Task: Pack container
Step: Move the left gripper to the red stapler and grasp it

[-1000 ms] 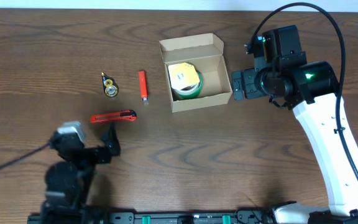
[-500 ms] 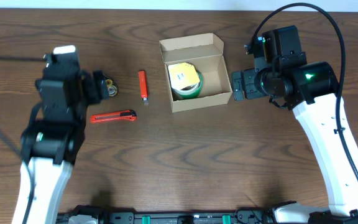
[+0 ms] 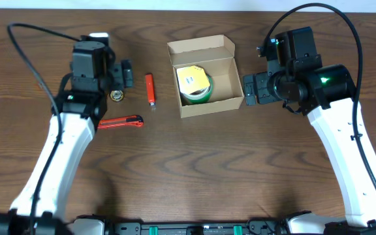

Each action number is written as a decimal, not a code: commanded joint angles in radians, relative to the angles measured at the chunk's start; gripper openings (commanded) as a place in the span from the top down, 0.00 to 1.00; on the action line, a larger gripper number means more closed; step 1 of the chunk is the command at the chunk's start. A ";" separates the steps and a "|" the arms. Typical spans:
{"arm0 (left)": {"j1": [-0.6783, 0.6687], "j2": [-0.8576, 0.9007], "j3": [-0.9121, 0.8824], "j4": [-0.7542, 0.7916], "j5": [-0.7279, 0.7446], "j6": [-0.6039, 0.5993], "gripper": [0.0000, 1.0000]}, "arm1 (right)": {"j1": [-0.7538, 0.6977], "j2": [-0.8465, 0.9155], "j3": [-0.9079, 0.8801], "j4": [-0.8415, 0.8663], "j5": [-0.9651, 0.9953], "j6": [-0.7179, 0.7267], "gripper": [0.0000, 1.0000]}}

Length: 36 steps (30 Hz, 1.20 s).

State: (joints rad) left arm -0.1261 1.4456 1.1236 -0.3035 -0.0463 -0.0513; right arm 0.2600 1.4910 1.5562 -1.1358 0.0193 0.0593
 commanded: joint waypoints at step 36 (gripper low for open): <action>-0.175 0.566 0.099 0.134 -0.034 -0.105 0.29 | -0.004 -0.018 -0.001 -0.001 0.010 -0.009 0.01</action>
State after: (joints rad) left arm -0.3077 1.9961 1.1992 -0.1738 -0.0612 -0.1341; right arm 0.2600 1.4910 1.5562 -1.1362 0.0193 0.0593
